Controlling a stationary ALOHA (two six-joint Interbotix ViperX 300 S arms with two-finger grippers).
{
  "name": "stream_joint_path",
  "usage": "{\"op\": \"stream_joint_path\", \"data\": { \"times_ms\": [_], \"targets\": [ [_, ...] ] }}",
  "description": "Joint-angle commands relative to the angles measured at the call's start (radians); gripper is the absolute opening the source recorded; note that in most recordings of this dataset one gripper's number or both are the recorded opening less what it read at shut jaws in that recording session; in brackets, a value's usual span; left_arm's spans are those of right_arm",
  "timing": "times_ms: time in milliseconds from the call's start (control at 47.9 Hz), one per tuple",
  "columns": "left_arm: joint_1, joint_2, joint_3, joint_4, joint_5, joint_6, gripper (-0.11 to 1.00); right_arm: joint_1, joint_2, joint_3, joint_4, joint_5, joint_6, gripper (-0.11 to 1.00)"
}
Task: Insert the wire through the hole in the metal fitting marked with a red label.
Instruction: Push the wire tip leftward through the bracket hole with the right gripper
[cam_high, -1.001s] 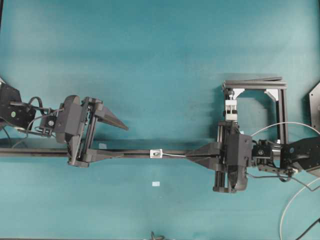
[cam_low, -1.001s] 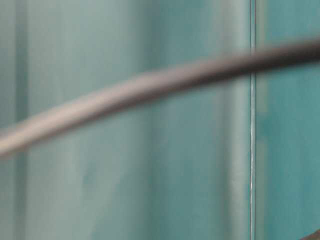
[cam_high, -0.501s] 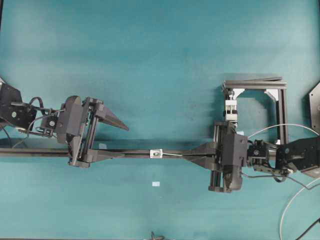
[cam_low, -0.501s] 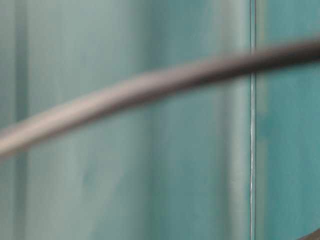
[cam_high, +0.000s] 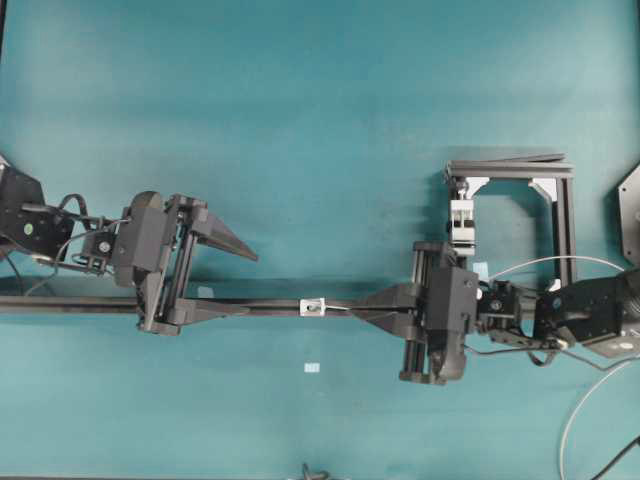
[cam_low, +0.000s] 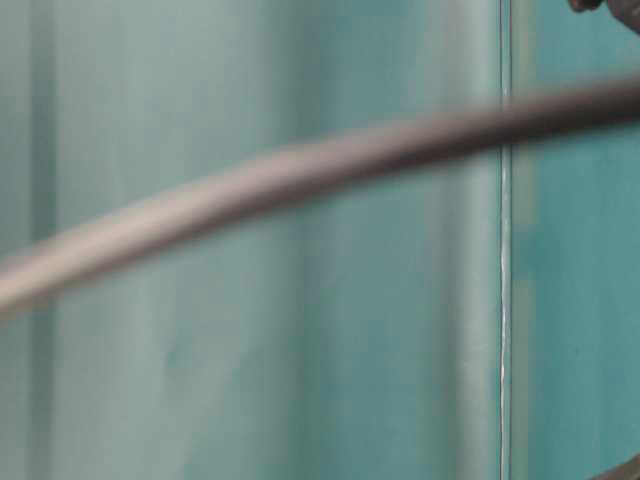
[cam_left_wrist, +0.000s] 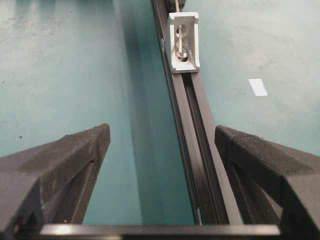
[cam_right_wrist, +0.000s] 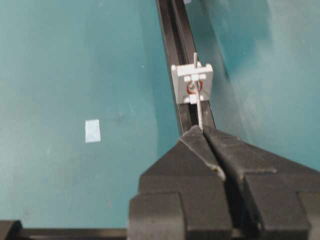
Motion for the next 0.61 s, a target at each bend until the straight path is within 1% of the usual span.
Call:
{"op": "stream_joint_path", "data": {
  "times_ms": [0, 376, 584],
  "targets": [
    [0.0, -0.015, -0.017, 0.003, -0.006, 0.0, 0.68, -0.003, -0.009, -0.025, -0.002, -0.008, -0.003, -0.01],
    [-0.003, -0.011, -0.025, 0.003, 0.003, 0.0, 0.68, -0.009, 0.015, -0.06, -0.002, -0.008, -0.008, -0.01],
    [0.0, -0.011, -0.029, 0.003, 0.021, -0.002, 0.68, -0.011, 0.026, -0.083, -0.002, -0.003, -0.034, -0.01]
  ]
}}
